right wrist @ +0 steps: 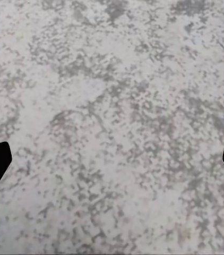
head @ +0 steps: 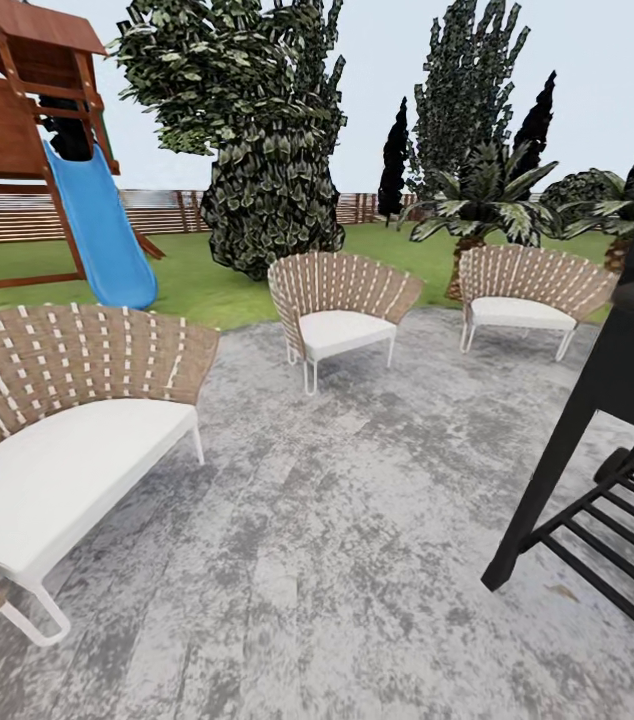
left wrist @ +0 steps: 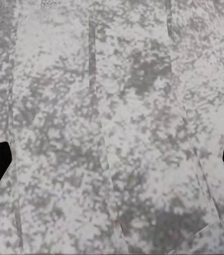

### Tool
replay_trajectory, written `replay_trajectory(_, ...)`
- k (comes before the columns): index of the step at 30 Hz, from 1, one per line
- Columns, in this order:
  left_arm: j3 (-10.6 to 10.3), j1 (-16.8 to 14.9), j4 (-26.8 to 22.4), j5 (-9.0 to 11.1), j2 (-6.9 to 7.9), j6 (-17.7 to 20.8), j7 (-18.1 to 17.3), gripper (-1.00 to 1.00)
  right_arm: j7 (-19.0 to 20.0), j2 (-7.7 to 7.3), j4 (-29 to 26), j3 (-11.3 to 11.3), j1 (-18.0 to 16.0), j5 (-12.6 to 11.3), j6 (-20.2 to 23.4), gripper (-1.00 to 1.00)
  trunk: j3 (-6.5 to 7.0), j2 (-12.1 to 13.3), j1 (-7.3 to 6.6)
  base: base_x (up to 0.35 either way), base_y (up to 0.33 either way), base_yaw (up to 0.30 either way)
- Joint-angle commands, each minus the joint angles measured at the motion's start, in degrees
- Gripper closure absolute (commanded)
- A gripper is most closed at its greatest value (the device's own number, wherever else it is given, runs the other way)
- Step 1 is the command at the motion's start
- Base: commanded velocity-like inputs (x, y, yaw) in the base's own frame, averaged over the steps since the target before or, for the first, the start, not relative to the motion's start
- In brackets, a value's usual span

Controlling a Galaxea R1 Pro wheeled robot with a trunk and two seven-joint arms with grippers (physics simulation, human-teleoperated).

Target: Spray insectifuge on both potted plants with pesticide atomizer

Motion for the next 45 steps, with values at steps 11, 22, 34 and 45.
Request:
replay_trajectory(11,-0.03,-0.01,0.04,0.37,0.04,-0.17,-0.05,-1.0,-0.02,-0.01,0.04,0.01,-0.03,0.07,-0.17,-1.0,-0.05,-0.02,0.02,0.334,0.0,0.0)
replay_trajectory(22,-0.03,0.0,0.04,0.37,0.05,-0.17,-0.05,-1.0,-0.03,-0.01,0.04,0.01,-0.03,0.07,-0.17,-1.0,-0.05,-0.02,0.02,0.334,0.0,0.0)
replay_trajectory(34,-0.03,0.0,0.04,0.39,0.05,-0.17,-0.05,-1.0,-0.01,-0.01,-0.08,-0.08,-0.03,-0.09,-0.17,-1.0,-0.05,-0.02,0.02,0.334,0.0,0.0)
replay_trajectory(45,-0.03,0.0,0.04,0.37,0.03,-0.17,-0.05,-1.0,-0.05,-0.01,-0.14,-0.19,-0.03,-0.11,-0.17,-1.0,-0.05,-0.02,0.02,0.334,0.0,0.0)
